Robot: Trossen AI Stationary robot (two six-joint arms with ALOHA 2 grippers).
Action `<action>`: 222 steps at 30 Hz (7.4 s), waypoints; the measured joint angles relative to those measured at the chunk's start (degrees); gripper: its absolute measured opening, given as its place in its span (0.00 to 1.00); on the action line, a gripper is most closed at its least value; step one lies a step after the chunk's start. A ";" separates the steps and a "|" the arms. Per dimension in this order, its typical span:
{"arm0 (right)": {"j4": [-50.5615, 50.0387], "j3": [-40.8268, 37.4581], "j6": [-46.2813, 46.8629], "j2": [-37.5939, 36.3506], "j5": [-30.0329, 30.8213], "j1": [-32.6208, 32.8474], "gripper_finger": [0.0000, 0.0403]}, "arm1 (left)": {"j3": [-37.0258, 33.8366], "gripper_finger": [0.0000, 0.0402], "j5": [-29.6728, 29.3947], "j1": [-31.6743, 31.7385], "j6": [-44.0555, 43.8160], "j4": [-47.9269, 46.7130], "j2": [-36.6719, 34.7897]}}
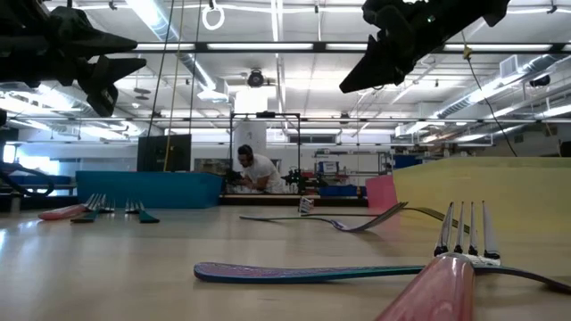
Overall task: Sort silverware by color (type)
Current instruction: Put the middle left pink fork into the blue bin
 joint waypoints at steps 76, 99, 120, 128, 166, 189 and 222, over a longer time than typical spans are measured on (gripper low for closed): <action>0.39 0.00 -1.94 0.00 0.43 -0.07 0.17 | 37.68 0.42 -7.24 -0.09 -38.54 -51.62 42.25; -0.37 -0.02 -1.85 0.00 0.42 -0.07 0.17 | 37.68 0.42 -3.45 -4.69 -54.88 -63.54 58.49; -0.44 -0.02 -1.68 0.00 0.02 -0.04 0.17 | 37.68 0.42 -2.45 -6.75 -61.83 -60.50 73.28; -0.44 -0.02 -1.68 0.00 -0.01 -0.04 0.17 | 37.70 0.42 -2.36 -5.53 -63.51 -59.22 76.82; 0.46 -0.02 -2.16 -0.01 -0.01 -0.04 0.17 | 37.81 0.15 0.54 -2.69 -59.52 -57.59 86.53; 0.44 -0.02 -2.16 -0.02 -0.01 -0.04 0.17 | 40.24 0.12 -0.91 -2.69 -56.36 -70.57 86.29; 0.39 -0.02 -3.64 0.00 -0.01 -0.07 0.17 | 65.29 0.12 -26.82 29.23 -2.64 -80.20 86.16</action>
